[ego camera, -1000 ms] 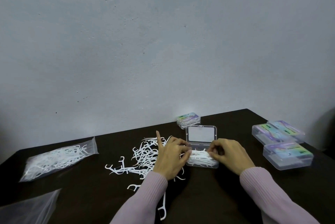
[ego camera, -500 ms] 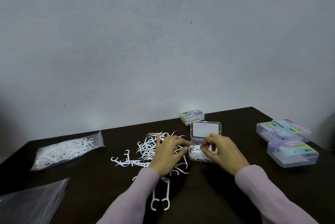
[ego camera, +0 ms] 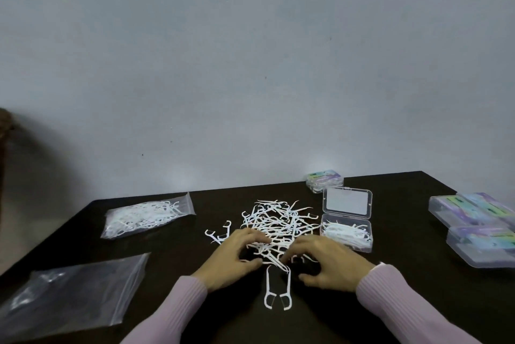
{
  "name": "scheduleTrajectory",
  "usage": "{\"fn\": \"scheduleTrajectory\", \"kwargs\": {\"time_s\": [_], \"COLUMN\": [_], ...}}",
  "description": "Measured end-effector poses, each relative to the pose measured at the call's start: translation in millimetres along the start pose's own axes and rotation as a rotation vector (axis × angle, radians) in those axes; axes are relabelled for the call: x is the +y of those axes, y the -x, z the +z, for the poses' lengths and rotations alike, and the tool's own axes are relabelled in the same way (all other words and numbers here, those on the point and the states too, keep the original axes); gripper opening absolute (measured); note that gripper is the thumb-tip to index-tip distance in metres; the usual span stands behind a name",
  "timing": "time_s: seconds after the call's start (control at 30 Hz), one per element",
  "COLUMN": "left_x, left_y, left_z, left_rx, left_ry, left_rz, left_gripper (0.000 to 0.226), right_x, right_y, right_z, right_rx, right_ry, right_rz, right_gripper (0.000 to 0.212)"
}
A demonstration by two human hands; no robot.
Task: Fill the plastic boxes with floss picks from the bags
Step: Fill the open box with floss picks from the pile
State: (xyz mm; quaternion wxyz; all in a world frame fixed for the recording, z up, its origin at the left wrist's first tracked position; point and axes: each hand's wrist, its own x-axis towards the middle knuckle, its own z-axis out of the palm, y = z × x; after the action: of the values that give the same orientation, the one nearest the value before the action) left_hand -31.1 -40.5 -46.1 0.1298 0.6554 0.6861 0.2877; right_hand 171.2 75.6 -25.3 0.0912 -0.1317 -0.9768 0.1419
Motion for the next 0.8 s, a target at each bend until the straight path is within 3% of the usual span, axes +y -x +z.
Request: {"fn": "scheduleTrajectory", "kwargs": {"time_s": [0.1, 0.23, 0.47, 0.6, 0.67, 0.8], "left_x": [-8, -16, -18, -14, -14, -19], "left_y": [2, 3, -3, -6, -4, 2], "left_z": [-3, -4, 5, 2, -5, -16], "left_rx": [0.029, 0.051, 0.113, 0.166, 0.122, -0.024], "left_ry": [-0.034, -0.097, -0.018, 0.158, 0.157, -0.004], "left_rz": [-0.01, -0.063, -0.092, -0.116, -0.108, -0.12], "left_gripper": [0.04, 0.035, 0.022, 0.02, 0.029, 0.06], "right_x": [-6, -7, -9, -8, -8, -8], "right_y": [-3, -7, -15, -21, -23, -31], "right_z": [4, 7, 12, 12, 11, 8], "right_rx": [-0.073, 0.023, 0.149, 0.191, 0.169, -0.018], "right_ry": [-0.02, 0.003, 0.118, 0.179, 0.183, 0.163], "right_rz": [-0.074, -0.058, 0.033, 0.086, 0.125, 0.234], "right_gripper": [0.029, 0.02, 0.018, 0.016, 0.025, 0.069]}}
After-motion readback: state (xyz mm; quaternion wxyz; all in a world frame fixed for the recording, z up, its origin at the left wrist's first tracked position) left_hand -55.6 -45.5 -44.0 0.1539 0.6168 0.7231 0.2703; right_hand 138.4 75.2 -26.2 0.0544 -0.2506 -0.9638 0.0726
